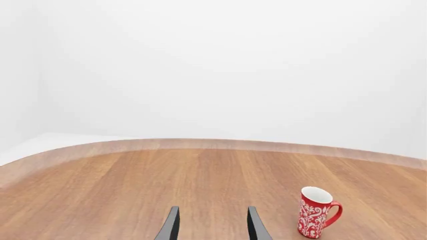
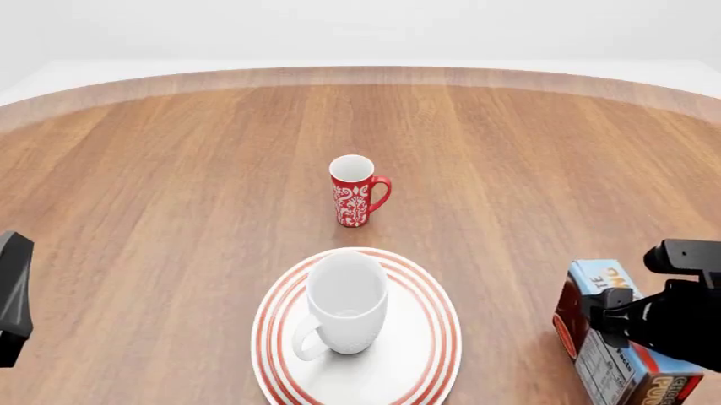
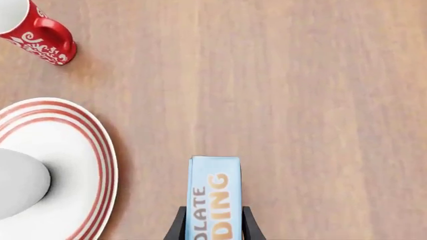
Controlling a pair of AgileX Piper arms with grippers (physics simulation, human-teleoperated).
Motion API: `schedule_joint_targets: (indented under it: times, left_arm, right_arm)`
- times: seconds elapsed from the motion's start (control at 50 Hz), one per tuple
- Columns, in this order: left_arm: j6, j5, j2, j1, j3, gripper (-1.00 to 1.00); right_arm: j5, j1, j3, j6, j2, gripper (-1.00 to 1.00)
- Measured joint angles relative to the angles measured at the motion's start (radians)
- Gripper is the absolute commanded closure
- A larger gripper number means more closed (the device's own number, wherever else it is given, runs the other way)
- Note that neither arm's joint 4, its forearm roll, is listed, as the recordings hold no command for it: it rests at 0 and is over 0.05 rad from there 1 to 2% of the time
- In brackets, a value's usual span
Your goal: Pick up the white mug and put it on the plate, and put the chocolate pudding to the right of the plate.
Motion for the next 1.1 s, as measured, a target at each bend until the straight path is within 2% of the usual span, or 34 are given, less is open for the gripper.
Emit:
schedule_joint_targets:
  times: [0.56, 0.58, 1.1]
  left_arm:
    - [0.000, 0.000, 0.000, 0.000, 0.000, -1.00]
    - [0.000, 0.000, 0.000, 0.000, 0.000, -1.00]
    - [0.000, -0.001, 0.000, -0.001, 0.000, -1.00]
  right_arm:
    - [-0.044, 0.000, 0.034, 0.005, 0.026, 1.00]
    - [-0.044, 0.000, 0.034, 0.005, 0.026, -1.00]
    - [-0.017, 0.000, 0.018, 0.017, 0.016, -1.00]
